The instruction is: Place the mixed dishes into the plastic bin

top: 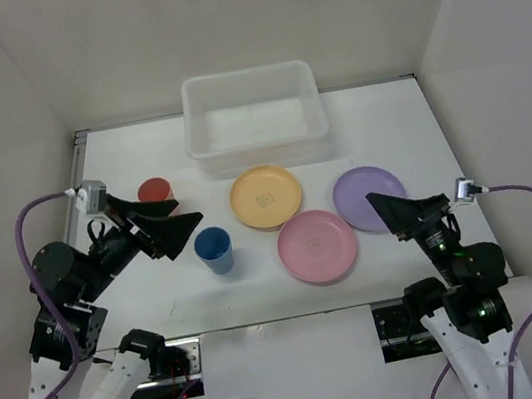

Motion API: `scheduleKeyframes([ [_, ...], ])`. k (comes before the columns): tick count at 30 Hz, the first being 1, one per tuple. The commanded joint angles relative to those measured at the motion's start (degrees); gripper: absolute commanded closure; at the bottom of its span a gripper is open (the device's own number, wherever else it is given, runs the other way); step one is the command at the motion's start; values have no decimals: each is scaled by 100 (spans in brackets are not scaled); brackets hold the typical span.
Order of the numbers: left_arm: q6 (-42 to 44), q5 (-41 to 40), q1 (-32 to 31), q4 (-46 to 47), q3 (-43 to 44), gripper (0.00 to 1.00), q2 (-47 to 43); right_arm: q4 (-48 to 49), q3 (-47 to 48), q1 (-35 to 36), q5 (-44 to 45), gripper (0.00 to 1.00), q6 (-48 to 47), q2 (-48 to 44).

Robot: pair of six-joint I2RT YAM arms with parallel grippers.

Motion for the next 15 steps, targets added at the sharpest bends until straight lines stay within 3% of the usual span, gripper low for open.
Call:
scheduleKeyframes([
  [1, 134, 517, 35, -363, 334, 0, 696, -451, 917, -30, 223, 0, -1338, -486],
  [5, 21, 686, 35, -363, 449, 0, 1163, 275, 718, -82, 153, 1, -1062, -224],
  [10, 266, 607, 35, -486, 791, 0, 1216, 375, 629, -82, 291, 1, -1094, 1005],
  [11, 319, 607, 35, -486, 878, 0, 1216, 375, 682, -82, 485, 17, -1147, 1138],
  [12, 372, 607, 35, -486, 879, 2, 1373, 314, 796, -82, 696, 39, -1226, 1261],
  [13, 372, 659, 35, -486, 940, 5, 1453, 313, 875, -82, 1107, 68, -1227, 1550],
  [14, 372, 659, 35, -486, 941, 14, 1628, 157, 972, -82, 1285, 85, -1401, 1744],
  [15, 425, 729, 35, -486, 1028, 25, 1716, 59, 1225, -135, 1426, 95, -1472, 1972],
])
